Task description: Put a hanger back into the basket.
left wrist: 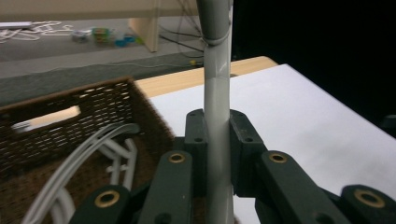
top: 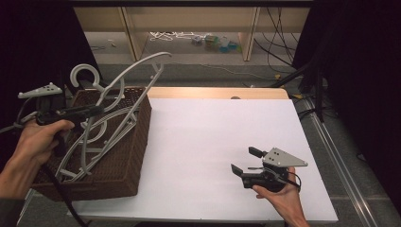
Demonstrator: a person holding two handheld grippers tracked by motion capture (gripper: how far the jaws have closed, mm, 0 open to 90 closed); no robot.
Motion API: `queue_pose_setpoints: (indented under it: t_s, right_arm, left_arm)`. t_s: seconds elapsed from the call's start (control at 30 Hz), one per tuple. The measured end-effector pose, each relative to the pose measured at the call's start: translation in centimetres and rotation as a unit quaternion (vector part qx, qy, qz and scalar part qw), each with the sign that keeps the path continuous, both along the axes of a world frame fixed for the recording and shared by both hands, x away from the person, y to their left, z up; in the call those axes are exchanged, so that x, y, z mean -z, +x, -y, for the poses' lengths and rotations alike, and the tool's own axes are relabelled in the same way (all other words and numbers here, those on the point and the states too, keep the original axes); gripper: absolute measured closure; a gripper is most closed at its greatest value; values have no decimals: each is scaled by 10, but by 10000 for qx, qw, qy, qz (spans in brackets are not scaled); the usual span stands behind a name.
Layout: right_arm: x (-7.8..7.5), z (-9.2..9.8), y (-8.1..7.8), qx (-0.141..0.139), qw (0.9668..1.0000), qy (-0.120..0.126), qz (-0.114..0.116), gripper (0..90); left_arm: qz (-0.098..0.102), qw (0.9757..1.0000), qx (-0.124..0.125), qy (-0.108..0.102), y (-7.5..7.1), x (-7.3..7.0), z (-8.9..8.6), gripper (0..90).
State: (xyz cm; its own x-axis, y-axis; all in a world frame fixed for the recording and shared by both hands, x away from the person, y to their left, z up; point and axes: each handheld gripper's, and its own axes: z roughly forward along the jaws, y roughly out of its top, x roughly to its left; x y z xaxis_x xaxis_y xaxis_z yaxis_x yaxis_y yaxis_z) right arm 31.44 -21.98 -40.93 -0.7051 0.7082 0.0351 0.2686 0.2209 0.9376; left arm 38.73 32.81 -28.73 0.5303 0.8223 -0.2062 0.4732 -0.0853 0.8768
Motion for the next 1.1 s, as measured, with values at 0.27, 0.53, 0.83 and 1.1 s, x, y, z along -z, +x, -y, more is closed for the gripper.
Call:
queue_pose_setpoints:
  t_s: [0.27,0.53,0.83,1.1]
  right_arm:
    - [1,0,1,-1,10000,21,4,163]
    - [2,0,0,-43,10000,-43,-67,163]
    - [3,-1,1,-28,9998,-26,-180,163]
    - [4,0,3,-40,10000,-2,-40,163]
  left_arm:
    - [-51,9993,-275,250,7,13,-19,795]
    - [-14,9976,-479,496,8,28,-38,795]
    - [-77,9966,-521,641,7,43,-54,795]
    - [-166,9951,-446,872,3,56,-64,795]
